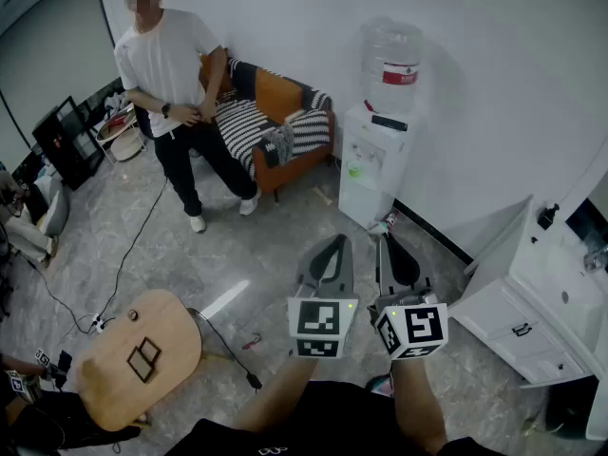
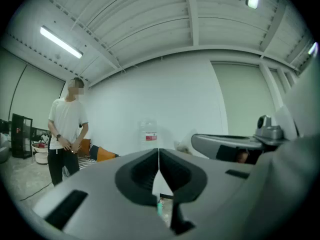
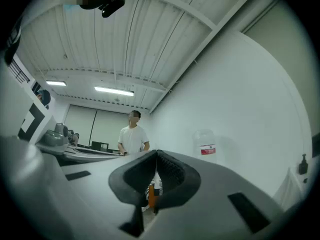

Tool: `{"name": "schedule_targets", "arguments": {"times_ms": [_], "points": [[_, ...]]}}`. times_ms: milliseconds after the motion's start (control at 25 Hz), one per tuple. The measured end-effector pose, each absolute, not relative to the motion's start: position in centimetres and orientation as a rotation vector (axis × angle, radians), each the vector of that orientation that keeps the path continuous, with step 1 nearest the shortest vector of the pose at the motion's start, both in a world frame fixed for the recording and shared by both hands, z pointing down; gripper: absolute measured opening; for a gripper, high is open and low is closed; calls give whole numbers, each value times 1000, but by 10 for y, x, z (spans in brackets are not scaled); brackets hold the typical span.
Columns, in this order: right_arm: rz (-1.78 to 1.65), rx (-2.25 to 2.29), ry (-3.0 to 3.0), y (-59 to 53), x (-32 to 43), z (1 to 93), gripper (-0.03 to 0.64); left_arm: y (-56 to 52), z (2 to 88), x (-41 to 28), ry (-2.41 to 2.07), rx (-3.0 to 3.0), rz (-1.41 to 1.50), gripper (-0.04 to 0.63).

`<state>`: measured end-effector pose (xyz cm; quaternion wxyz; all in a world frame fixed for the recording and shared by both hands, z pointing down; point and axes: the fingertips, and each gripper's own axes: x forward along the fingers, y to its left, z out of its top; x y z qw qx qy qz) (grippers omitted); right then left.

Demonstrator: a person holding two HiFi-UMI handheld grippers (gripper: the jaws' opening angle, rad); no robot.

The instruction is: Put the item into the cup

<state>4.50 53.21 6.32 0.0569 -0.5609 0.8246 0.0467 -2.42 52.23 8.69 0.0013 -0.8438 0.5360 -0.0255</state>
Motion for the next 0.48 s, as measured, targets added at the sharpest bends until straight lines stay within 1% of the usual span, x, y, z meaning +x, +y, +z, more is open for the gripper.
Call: {"name": "schedule_targets", "arguments": {"times_ms": [480], "points": [[131, -1686, 2502, 530, 48, 66, 11, 523, 90, -17, 1668, -2643, -99, 14]]}}
